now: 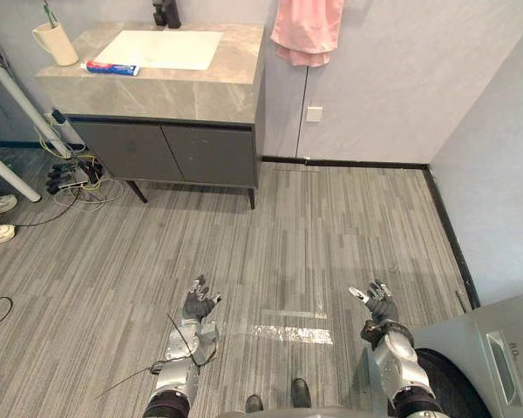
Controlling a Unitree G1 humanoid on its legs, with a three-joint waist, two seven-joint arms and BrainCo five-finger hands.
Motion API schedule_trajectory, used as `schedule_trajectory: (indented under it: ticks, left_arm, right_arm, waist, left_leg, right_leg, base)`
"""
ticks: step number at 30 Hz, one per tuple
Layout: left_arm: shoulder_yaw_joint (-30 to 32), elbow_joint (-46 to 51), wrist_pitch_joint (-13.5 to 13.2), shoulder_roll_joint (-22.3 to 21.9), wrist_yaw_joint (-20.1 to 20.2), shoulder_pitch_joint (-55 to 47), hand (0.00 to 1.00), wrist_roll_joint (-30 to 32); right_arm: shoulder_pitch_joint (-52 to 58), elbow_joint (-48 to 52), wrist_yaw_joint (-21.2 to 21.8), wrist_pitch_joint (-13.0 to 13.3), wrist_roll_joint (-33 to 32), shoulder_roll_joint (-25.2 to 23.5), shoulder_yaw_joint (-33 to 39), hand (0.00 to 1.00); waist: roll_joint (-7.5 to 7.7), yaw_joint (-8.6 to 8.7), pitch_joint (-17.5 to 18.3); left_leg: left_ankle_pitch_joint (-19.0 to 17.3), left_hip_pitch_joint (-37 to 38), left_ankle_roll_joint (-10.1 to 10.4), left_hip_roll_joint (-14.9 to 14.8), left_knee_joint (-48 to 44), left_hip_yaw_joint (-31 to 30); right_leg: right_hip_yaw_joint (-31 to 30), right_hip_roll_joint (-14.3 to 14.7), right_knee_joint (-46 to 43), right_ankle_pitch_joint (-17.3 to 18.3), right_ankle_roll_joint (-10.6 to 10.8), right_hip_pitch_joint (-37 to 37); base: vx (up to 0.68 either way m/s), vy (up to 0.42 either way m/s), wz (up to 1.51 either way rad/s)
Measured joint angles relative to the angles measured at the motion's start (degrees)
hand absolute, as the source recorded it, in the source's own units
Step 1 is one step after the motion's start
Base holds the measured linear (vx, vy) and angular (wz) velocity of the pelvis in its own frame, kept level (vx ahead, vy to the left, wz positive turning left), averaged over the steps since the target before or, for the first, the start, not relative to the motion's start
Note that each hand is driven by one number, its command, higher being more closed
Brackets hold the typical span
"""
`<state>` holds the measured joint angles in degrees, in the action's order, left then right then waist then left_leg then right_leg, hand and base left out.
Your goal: Organize washtable
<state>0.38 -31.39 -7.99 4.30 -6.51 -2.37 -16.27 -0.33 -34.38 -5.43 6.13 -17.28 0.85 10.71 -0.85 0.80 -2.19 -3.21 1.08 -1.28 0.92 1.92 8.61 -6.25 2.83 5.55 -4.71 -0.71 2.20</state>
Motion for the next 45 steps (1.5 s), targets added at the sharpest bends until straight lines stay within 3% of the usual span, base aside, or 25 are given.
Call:
schedule_trajectory:
  ticks: [18,25,27,31,33,35,38,40,41,42,43,44,45]
  left_arm:
    - [-0.8,0.2,0.0,-1.8,-1.3,-2.9,0.00,-0.8]
    - [-1.3,0.2,0.0,-1.9,-1.3,-3.1,0.00,-0.8]
    - [-2.2,0.3,0.0,-1.9,-1.3,-3.1,0.00,-0.8]
    - [-5.0,0.3,0.0,-2.3,-1.3,-2.9,0.00,-0.8]
    - [-5.3,0.3,0.0,-1.9,-1.3,-2.9,0.00,-0.8]
    - [-5.9,0.3,0.1,-0.9,-1.4,-2.6,0.00,-0.8]
    - [-6.5,0.2,0.0,0.3,-1.5,-0.8,0.00,-0.8]
    - [-6.5,0.2,0.1,0.5,-1.4,-0.7,0.00,-0.8]
    - [-6.9,0.1,0.1,0.2,-1.3,-0.9,0.00,-0.8]
    - [-7.5,-0.1,0.1,0.1,-1.3,-1.0,0.00,-0.8]
    - [-7.7,-0.7,0.2,-0.1,-1.1,-0.7,0.00,-0.8]
    - [-7.5,-0.7,0.4,-1.5,-1.2,-0.7,0.00,-0.8]
    - [-7.4,-0.7,0.4,-2.0,-1.2,-0.6,0.00,-0.9]
  right_arm:
    - [3.0,1.8,-0.9,0.1,1.1,-0.5,-1.3,0.00]
    - [2.7,1.7,-0.9,0.1,0.8,-0.5,-2.1,0.00]
    - [2.0,1.7,-0.9,0.1,-0.2,-0.4,-2.2,0.00]
    - [2.5,1.8,-0.9,0.2,-2.7,-0.6,-4.2,0.00]
    - [3.3,1.8,-0.8,0.2,-3.6,-0.9,-5.2,0.00]
    - [3.4,1.8,-0.7,0.3,-4.1,-1.2,-5.4,0.00]
    - [3.7,1.7,-0.7,0.3,-5.1,-1.0,-4.9,0.00]
    - [3.8,1.8,-0.8,0.3,-5.2,-0.8,-4.7,0.00]
    - [4.2,1.9,-0.8,0.3,-5.3,-0.2,-4.9,0.00]
    - [4.4,2.0,-0.7,0.3,-5.3,-0.3,-5.0,0.00]
    - [4.3,2.1,-0.7,0.2,-5.3,-0.5,-4.8,0.00]
    - [4.1,2.7,-0.6,0.2,-5.3,-0.4,-4.9,0.00]
    - [4.0,3.5,-0.5,0.2,-5.3,-0.4,-5.1,0.00]
  waist:
    - [-0.51,-0.08,0.3]
    - [-0.72,-0.16,0.0]
    - [-1.38,-0.14,-1.2]
    - [-1.31,0.19,-5.7]
    - [-0.73,0.62,-6.1]
    - [-0.30,1.84,-7.1]
    - [1.20,2.78,-8.7]
    - [1.85,3.61,-8.9]
    - [1.11,4.60,-7.9]
    - [0.38,4.69,-7.5]
    - [-0.22,4.64,-7.6]
    - [-1.29,4.54,-7.4]
    - [-1.45,4.46,-7.4]
  left_leg:
    - [0.0,-0.9,-0.1,0.0,0.0,-0.8]
    - [-1.0,-5.6,-0.6,0.0,-3.3,-0.6]
    - [-2.9,-6.9,-0.8,-0.4,-6.8,-0.5]
    - [-9.0,-4.8,-2.5,-0.1,-12.7,-0.2]
    - [-10.0,-4.0,-2.9,-0.2,-13.2,-0.2]
    - [-11.4,-2.7,-2.8,-0.9,-13.3,-0.2]
    - [-13.9,1.5,-0.2,-1.7,-11.1,-0.4]
    - [-15.2,4.8,2.3,-2.0,-9.8,-0.9]
    - [-16.5,6.6,4.6,-4.3,-9.6,-1.2]
    - [-16.5,6.6,5.5,-5.5,-10.0,-1.5]
    - [-15.2,6.1,8.0,-7.2,-13.4,-1.4]
    - [-12.3,3.7,10.1,-8.9,-20.4,-1.2]
    - [-10.1,2.2,9.7,-9.0,-24.7,-1.3]
  right_leg:
    - [1.1,0.0,0.0,-0.1,-0.1,0.7]
    - [0.9,-0.2,-1.4,0.0,0.4,4.5]
    - [0.8,0.1,-6.4,2.7,0.9,6.5]
    - [3.8,-0.5,-35.3,13.2,2.6,17.2]
    - [6.3,-1.6,-37.6,14.7,2.5,20.2]
    - [7.8,-2.1,-31.8,14.0,2.9,22.5]
    - [11.9,-3.3,-12.0,5.2,5.4,23.2]
    - [13.3,-4.3,-9.9,4.0,4.4,24.2]
    - [15.6,-3.5,-12.1,-1.6,1.4,24.1]
    - [16.5,-2.9,-12.8,-3.6,-0.3,24.0]
    - [18.1,-2.4,-16.1,-5.6,-4.3,24.3]
    - [18.9,-1.8,-18.7,-2.1,-5.7,23.7]
    - [18.9,-1.8,-19.7,-0.6,-6.3,23.1]
  base:
    - [-0.01,-0.002,0.01]
    - [0.00,0.002,-0.01]
    - [0.00,0.028,-0.02]
    - [-0.01,0.030,-0.08]
    - [0.07,0.011,0.02]
    - [0.23,-0.029,-0.06]
    - [0.39,-0.082,-0.02]
    - [0.56,-0.148,0.22]
    - [0.78,-0.197,0.34]
    - [0.75,-0.191,0.32]
    - [0.73,-0.242,0.20]
    - [0.70,-0.259,0.12]
    - [0.68,-0.271,0.02]
